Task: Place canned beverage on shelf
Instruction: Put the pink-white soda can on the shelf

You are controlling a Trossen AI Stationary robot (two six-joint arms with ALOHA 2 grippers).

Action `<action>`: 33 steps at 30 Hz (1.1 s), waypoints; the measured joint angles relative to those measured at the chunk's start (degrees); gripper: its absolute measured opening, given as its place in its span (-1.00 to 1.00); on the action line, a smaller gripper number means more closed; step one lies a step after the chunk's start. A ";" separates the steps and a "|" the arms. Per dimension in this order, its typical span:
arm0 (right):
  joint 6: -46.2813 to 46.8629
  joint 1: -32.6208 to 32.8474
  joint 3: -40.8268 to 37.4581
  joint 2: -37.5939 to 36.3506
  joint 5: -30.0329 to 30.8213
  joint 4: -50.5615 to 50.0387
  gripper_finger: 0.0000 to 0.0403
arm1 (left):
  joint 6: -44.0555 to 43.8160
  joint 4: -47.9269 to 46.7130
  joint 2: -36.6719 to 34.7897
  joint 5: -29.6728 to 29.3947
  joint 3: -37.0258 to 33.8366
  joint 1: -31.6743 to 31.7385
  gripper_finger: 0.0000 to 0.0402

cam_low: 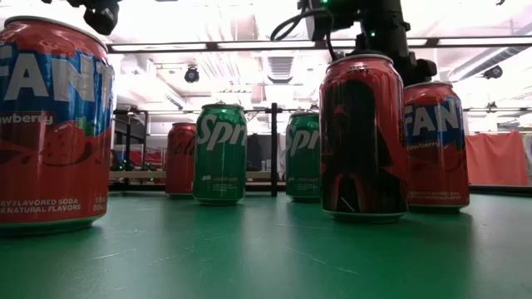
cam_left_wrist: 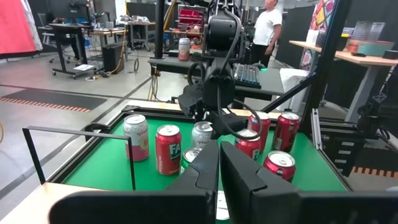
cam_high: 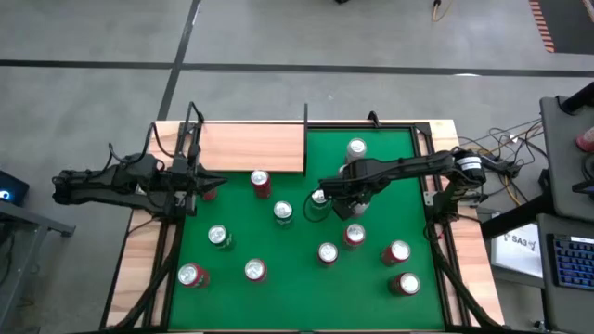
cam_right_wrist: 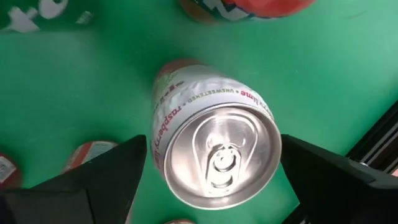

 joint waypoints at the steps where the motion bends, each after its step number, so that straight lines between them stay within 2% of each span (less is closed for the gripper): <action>1: -0.07 0.01 -0.54 0.00 0.00 0.56 0.70 | 0.00 0.00 0.00 0.00 0.00 0.00 -1.00; 11: -0.15 0.02 -1.78 -0.30 0.65 1.83 0.41 | 0.01 0.09 0.00 0.00 0.00 0.00 -1.00; 15: -0.15 0.00 -1.46 -1.50 1.11 0.98 0.40 | 0.00 0.57 0.00 0.00 0.00 0.00 -1.00; 23: 0.07 0.00 3.49 -6.16 1.91 -7.89 0.40 | -0.01 2.20 0.00 0.00 -0.02 -0.01 -1.00; 29: -0.18 0.02 10.34 -9.09 7.37 -8.91 0.40 | 0.01 2.55 0.00 0.00 -0.02 0.00 -1.00; 33: -3.03 0.15 16.54 -9.33 15.32 -8.58 0.40 | -0.01 2.92 0.00 0.00 -0.02 -0.02 -1.00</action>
